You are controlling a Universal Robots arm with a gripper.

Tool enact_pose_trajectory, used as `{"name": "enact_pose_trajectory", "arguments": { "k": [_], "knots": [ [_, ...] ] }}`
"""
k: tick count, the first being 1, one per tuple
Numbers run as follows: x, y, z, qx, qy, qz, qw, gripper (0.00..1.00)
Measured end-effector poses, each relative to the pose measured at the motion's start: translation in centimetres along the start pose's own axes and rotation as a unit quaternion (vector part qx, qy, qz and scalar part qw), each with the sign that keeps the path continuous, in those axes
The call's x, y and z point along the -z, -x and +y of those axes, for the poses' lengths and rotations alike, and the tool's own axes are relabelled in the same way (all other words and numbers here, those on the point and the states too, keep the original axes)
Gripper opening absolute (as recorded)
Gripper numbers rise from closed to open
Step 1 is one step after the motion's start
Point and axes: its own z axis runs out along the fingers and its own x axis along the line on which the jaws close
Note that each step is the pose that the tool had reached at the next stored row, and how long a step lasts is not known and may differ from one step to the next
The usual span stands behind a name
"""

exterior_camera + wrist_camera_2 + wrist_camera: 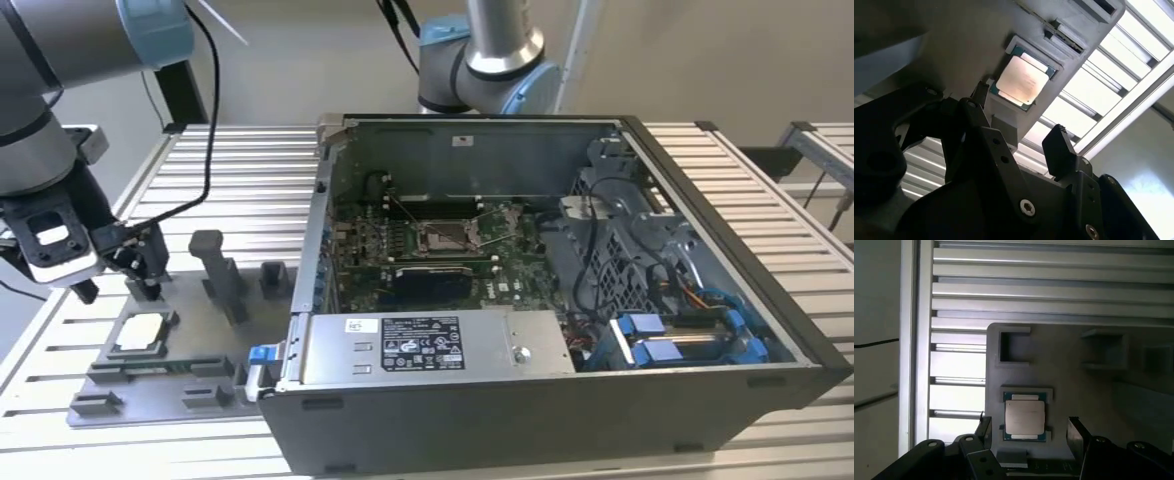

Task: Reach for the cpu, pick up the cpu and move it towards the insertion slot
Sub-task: 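Pick up the cpu and move it towards the insertion slot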

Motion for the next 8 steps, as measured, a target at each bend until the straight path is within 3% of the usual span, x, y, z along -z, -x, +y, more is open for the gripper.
{"name": "enact_pose_trajectory", "arguments": {
  "k": [8],
  "knots": [
    [-1.44,0.00,-0.21,0.000,0.0000,0.0000,1.00000,1.00]
  ]
}}
